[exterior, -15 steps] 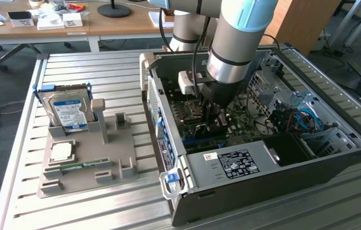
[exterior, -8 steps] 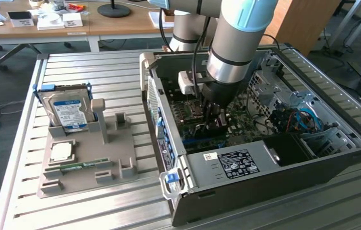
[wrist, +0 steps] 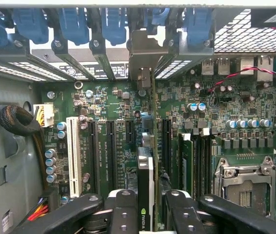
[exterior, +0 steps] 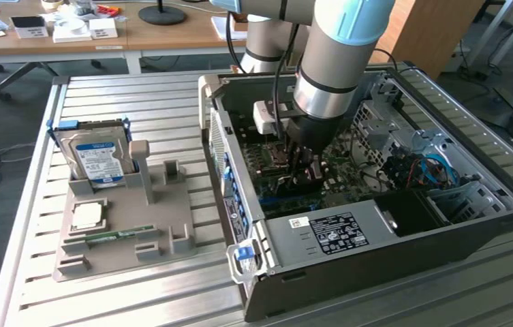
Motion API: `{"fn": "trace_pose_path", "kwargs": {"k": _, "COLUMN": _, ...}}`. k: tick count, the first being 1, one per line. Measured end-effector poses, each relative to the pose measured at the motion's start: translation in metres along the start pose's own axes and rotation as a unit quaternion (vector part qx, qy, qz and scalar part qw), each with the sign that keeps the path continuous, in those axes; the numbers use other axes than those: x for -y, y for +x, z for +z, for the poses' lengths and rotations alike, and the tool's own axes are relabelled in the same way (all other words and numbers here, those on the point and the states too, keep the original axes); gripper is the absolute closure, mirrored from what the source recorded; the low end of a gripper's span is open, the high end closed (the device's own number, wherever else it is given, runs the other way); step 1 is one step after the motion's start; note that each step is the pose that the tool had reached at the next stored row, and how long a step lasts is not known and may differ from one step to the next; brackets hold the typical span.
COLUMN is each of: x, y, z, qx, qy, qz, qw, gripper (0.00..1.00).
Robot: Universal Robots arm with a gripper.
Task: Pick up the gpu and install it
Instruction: 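Insert the gpu into the slot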
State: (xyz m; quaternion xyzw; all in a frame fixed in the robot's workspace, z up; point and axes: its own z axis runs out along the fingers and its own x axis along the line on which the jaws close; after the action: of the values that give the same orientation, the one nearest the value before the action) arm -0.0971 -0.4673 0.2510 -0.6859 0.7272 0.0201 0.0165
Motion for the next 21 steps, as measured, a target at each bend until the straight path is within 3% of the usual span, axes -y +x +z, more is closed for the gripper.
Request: {"fn": "trace_pose_path", "kwargs": {"k": 21, "x": 0.0000, "y": -0.0001, "z": 0.0006, "qx": 0.0000, "qy": 0.0001, "qz": 0.001, "qw": 1.0000, "gripper": 0.74}}
